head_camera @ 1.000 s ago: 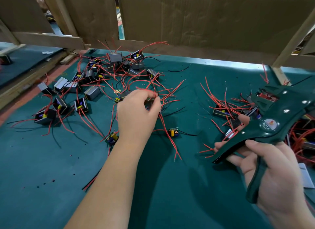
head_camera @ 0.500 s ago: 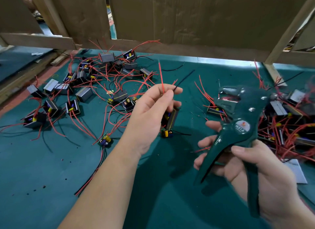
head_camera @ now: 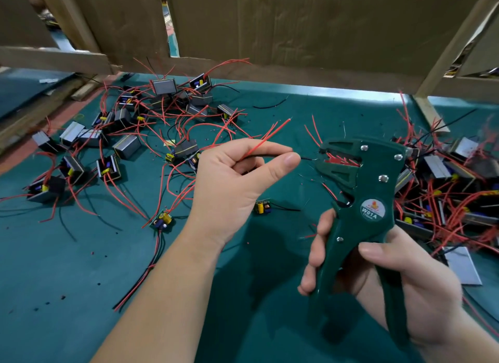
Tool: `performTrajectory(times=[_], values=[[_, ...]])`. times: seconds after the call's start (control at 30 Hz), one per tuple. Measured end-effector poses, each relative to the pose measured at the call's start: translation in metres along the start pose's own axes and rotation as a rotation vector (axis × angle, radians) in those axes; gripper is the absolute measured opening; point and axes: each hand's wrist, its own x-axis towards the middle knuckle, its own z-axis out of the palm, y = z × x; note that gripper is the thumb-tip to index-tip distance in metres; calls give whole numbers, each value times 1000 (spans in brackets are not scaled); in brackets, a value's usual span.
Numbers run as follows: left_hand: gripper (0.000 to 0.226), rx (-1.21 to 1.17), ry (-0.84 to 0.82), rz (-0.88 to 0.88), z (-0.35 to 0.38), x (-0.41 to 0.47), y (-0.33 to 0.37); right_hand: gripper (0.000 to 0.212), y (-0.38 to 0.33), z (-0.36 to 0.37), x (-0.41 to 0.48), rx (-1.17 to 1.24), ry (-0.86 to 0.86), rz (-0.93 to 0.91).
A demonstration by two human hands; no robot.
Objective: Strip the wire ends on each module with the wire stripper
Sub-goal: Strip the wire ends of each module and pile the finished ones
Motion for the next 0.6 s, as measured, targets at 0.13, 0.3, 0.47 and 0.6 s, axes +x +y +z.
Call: performTrajectory(times=[0.13, 0.3, 0.47, 0.6], values=[[9, -5, 3, 11, -1, 0, 1, 20, -24, -35, -31, -148, 192, 30], [8, 21, -47, -1, -3, 1, 1, 16, -23, -26, -29, -156, 175, 68], [10, 80, -120, 14, -5, 0, 3, 44, -19, -26, -42, -199, 156, 146], [9, 91, -132, 4, -6, 0, 3, 41, -21, -24, -40, -193, 190, 203]])
